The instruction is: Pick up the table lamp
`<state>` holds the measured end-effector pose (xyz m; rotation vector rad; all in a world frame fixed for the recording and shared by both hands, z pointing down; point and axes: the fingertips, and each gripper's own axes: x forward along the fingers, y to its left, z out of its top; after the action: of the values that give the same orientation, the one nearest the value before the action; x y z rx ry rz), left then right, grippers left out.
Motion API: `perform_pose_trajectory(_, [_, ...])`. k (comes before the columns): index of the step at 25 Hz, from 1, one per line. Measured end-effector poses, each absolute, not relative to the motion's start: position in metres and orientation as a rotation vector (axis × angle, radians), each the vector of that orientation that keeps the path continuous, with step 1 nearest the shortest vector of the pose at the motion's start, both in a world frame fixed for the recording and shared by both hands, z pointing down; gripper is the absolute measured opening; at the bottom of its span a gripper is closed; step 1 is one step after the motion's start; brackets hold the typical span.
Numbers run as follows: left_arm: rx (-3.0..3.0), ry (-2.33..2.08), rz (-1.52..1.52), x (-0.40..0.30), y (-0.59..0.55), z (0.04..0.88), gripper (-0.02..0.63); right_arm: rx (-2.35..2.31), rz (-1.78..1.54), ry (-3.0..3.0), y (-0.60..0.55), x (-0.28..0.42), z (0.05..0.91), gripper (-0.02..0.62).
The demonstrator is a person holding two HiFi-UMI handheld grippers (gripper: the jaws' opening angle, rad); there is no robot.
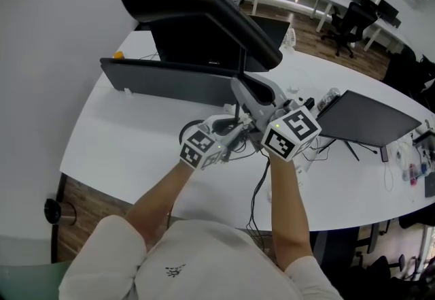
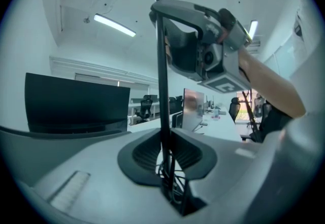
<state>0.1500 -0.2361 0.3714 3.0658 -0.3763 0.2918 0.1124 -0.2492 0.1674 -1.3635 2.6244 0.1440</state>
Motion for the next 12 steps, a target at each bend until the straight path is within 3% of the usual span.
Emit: perform_pose_trajectory(12, [3.071,-0.384,0.296,0.1481,-0.2350,0.3707,0.051,-1.365,0.137,2.619,-0.2464,0.1140,0.1677,0.043])
